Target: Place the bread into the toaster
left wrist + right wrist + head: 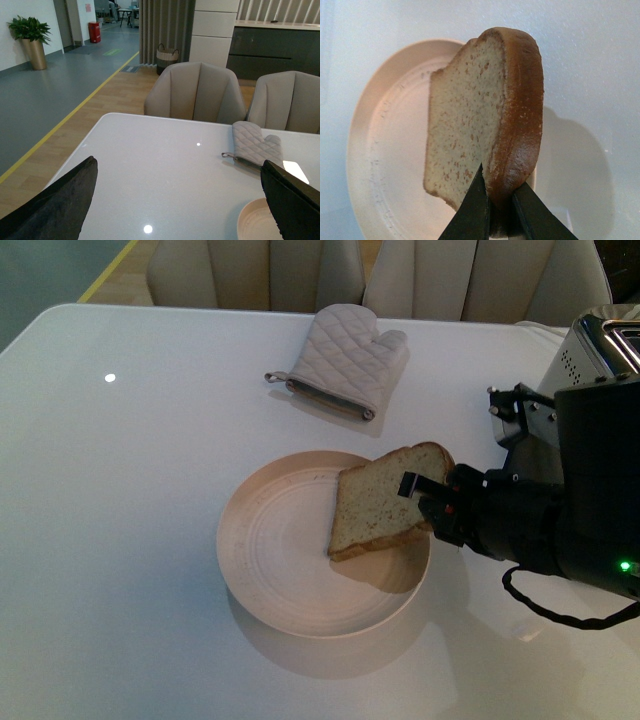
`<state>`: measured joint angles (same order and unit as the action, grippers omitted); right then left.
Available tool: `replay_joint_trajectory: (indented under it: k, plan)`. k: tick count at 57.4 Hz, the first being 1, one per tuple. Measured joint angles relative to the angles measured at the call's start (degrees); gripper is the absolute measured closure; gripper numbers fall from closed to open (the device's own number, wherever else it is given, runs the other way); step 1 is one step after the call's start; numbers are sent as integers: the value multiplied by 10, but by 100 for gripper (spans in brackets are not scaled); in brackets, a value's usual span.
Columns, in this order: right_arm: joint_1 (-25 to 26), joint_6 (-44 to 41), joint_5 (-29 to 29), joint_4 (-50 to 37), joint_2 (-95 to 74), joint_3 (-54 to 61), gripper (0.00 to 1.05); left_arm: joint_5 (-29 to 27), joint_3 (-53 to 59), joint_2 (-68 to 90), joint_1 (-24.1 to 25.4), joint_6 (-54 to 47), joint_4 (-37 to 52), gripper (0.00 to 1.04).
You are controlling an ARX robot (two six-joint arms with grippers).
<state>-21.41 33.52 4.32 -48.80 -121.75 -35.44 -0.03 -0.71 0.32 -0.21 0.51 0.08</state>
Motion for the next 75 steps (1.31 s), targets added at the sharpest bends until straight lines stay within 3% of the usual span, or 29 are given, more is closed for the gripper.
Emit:
replay_joint_trajectory:
  k: [18, 33, 50, 63, 75]
  plan:
    - [2, -7, 3, -30, 151, 36, 102, 0, 0, 0, 0, 0, 0, 7]
    - [71, -118, -23, 101, 378, 28, 102, 0, 0, 0, 0, 0, 0, 7]
    - [192, -369, -54, 308, 495, -72, 102, 0, 0, 0, 0, 0, 0, 7]
    - [227, -468, -82, 374, 495, -85, 102, 0, 0, 0, 0, 0, 0, 7]
    - [230, -495, -106, 389, 483, -81, 102, 0, 0, 0, 0, 0, 0, 7]
